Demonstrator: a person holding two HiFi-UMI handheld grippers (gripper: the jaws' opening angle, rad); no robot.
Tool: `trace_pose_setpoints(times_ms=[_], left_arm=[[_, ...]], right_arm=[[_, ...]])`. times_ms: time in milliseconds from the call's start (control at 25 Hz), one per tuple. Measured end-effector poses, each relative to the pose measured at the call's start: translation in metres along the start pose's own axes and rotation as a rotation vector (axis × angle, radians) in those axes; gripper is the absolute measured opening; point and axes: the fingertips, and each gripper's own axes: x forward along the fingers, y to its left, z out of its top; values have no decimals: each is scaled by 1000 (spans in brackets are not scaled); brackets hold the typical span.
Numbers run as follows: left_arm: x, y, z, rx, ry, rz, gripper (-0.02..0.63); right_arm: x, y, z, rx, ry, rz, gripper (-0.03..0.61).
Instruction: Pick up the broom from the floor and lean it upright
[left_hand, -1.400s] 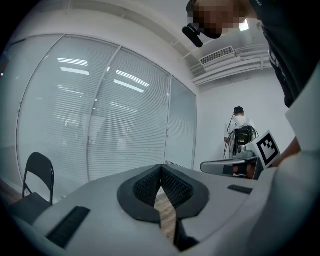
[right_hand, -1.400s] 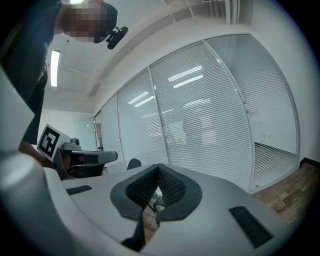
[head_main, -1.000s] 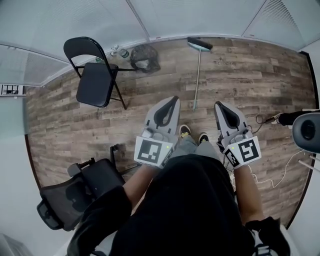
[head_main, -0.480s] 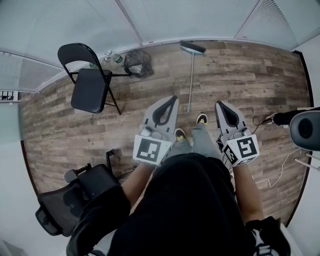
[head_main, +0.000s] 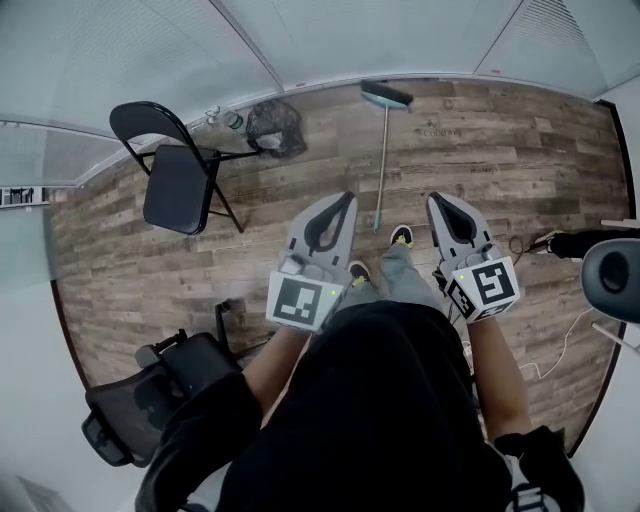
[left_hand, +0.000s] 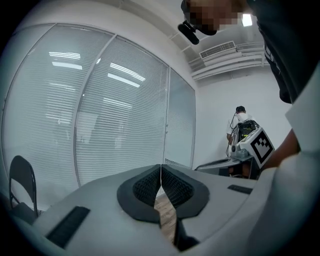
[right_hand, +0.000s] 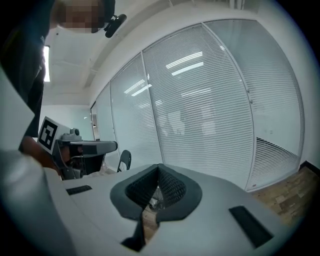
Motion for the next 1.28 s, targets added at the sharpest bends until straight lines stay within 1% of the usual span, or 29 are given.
trace_pose_setpoints(times_ms=[200, 320, 440, 560, 680, 760, 840, 1000, 1120, 1280], left_arm=[[50, -9, 8, 15, 15, -3, 20], [80, -9, 7, 23, 43, -1, 20], [102, -7, 2, 22, 80, -2, 20], [117, -4, -1, 7, 104, 6, 20], [125, 8, -8, 11, 122, 48, 20], [127, 16, -14, 14, 119, 64, 20], [132, 25, -23, 9, 117, 64, 20], [135, 48, -53, 0, 165, 71, 20], [132, 55, -79, -9, 187, 37, 21], [129, 69, -122, -4, 213, -5, 20]], right_arm=[[16, -42, 0, 15, 22, 48, 8], [28, -69, -2, 34, 39, 68, 8], [42, -91, -9, 73, 77, 82, 8], [56, -104, -19, 106, 111, 105, 8], [71, -108, -31, 99, 149, 140, 8], [80, -107, -41, 102, 181, 165, 8], [91, -106, -50, 104, 212, 180, 9], [117, -99, -73, 93, 267, 195, 9], [131, -92, -96, 74, 320, 194, 9], [152, -79, -133, 14, 399, 212, 9]])
